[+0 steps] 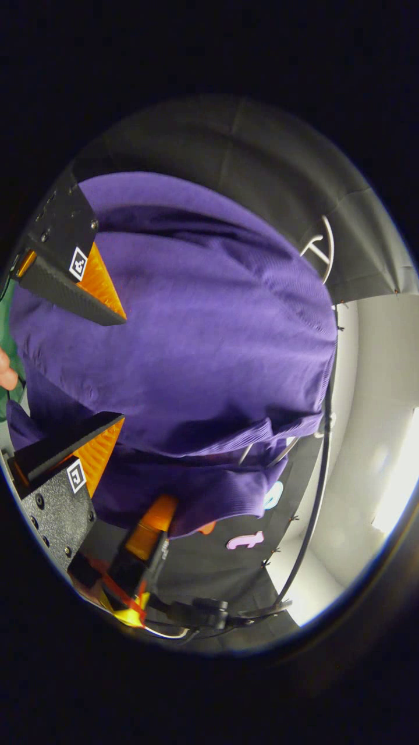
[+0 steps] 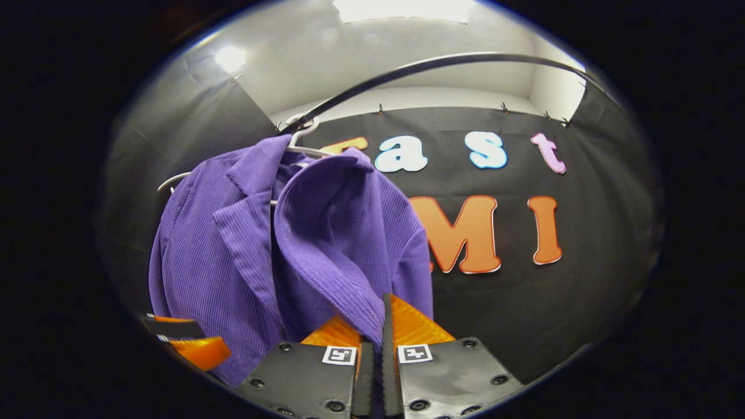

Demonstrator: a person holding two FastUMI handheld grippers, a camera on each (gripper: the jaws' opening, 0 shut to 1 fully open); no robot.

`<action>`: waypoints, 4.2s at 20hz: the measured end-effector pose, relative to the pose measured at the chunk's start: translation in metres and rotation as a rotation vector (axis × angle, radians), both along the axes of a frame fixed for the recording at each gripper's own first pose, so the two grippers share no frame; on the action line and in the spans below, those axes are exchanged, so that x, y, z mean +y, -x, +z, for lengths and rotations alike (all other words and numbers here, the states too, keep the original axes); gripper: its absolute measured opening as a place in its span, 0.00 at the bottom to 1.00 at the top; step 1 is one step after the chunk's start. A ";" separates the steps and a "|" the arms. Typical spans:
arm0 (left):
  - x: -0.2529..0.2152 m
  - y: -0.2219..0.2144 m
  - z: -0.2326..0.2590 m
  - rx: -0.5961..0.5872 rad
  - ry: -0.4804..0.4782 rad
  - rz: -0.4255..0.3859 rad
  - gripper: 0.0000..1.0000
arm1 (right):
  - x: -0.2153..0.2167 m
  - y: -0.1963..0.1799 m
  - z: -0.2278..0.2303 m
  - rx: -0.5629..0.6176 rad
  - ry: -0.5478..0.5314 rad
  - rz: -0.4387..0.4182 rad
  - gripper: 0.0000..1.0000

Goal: Grasp the clothes on the hanger with both hands and then place them into the laundry hamper below.

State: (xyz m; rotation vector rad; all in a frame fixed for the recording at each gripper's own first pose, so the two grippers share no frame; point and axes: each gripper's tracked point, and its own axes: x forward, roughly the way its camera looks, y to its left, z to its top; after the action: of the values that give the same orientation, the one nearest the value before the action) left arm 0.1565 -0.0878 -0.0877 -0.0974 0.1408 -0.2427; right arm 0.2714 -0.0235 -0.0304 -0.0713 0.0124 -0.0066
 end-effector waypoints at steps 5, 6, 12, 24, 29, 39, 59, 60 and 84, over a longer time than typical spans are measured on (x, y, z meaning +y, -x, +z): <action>-0.041 -0.019 -0.019 -0.009 -0.055 -0.013 0.96 | -0.019 -0.001 0.015 -0.030 0.040 -0.018 0.12; -0.045 -0.022 -0.022 -0.021 -0.077 -0.005 0.96 | -0.021 0.000 0.016 -0.025 0.030 -0.015 0.13; -0.025 -0.051 -0.037 -0.095 -0.280 0.231 0.92 | -0.029 -0.002 0.018 -0.023 0.025 -0.023 0.13; -0.012 -0.052 -0.018 -0.367 -0.454 0.270 0.99 | -0.052 0.003 0.011 -0.017 -0.042 -0.033 0.13; -0.005 -0.052 -0.007 -0.409 -0.519 0.292 0.99 | -0.055 0.005 0.010 -0.016 -0.037 -0.029 0.13; 0.051 -0.066 0.029 -0.388 -0.578 0.419 0.27 | -0.056 0.020 0.024 -0.032 -0.072 -0.014 0.13; 0.153 -0.041 0.298 -0.663 -0.556 0.531 0.00 | -0.125 -0.033 0.145 -0.114 -0.149 -0.196 0.07; 0.162 -0.050 0.299 -0.650 -0.564 0.543 0.00 | -0.134 -0.043 0.146 -0.115 -0.175 -0.207 0.12; 0.240 -0.108 0.134 -0.230 -0.281 0.508 0.03 | -0.156 -0.172 -0.011 0.093 -0.125 -0.258 0.13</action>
State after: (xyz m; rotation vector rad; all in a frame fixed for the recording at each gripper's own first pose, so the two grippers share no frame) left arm 0.2643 0.1523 0.0458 0.1743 -0.0818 0.2743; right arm 0.4431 -0.1799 -0.0415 0.0559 0.1145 -0.2600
